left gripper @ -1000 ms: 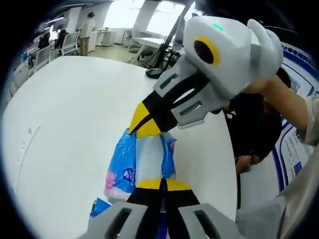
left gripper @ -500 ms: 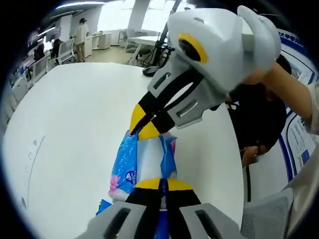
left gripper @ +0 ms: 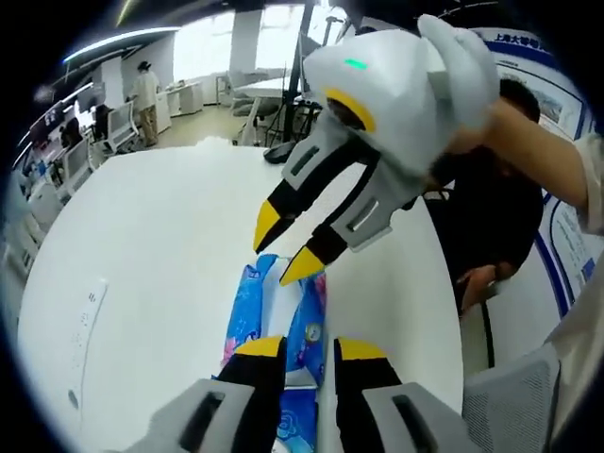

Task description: Operate the shoe box by opening the lid, removing the specified soft item, and placing it in the target area until the item is outside and the box remains undamaged.

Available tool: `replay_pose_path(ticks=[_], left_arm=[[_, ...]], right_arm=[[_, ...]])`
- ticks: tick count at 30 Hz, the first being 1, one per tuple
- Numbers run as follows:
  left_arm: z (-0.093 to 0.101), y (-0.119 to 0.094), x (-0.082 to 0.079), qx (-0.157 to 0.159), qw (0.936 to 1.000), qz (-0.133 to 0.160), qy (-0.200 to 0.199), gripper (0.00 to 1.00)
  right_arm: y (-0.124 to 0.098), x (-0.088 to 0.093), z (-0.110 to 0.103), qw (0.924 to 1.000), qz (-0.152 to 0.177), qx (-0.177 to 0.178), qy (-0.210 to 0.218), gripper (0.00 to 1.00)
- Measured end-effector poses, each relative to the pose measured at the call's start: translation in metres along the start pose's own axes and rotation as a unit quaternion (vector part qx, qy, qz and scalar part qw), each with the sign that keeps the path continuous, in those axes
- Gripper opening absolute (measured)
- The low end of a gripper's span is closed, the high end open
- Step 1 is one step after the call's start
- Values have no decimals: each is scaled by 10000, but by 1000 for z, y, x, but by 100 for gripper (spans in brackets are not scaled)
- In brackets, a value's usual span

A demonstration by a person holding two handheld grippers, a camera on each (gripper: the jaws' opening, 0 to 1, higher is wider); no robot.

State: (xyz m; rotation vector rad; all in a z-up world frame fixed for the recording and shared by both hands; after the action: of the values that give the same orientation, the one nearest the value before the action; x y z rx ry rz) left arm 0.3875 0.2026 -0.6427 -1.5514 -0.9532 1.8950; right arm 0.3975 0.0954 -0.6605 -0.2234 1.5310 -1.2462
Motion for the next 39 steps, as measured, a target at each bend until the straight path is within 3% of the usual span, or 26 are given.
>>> replay_pose_path(ticks=[5, 13, 21, 27, 36, 39], left_arm=[[-1, -16, 3, -158, 9998, 115, -77, 26], [-2, -49, 20, -376, 9982, 315, -339, 34], [4, -89, 45, -537, 9963, 432, -506, 46], [6, -119, 64, -680, 9941, 560, -629, 54], [6, -171, 103, -1122, 9862, 799, -918, 63], [5, -190, 120, -1524, 9778, 916, -1106, 63]], right_arm=[[-9, -1, -8, 10000, -4, -43, 1, 23], [-30, -8, -24, 10000, -30, 2, 23, 33], [-40, -21, -49, 9992, -198, -316, -127, 41], [-48, -38, -69, 9983, -146, -529, -176, 44], [-45, -61, -106, 9939, -121, -1003, -440, 54], [-42, -69, -120, 9918, -119, -1125, -601, 55]])
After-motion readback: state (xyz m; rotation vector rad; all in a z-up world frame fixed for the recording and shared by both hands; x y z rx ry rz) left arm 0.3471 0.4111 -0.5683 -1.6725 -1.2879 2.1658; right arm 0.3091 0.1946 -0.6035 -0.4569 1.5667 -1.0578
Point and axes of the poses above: the point that each gripper's makers call its tool centre point, and the gripper's own axes: y roughly forward along the fingers, z roughly to its right, x roughly out of its underside, the point moved 6 cm from there along -y, roughly backward along the fingers, and after that the axes turned 3 degrees about -x, right-handed, at the moved point
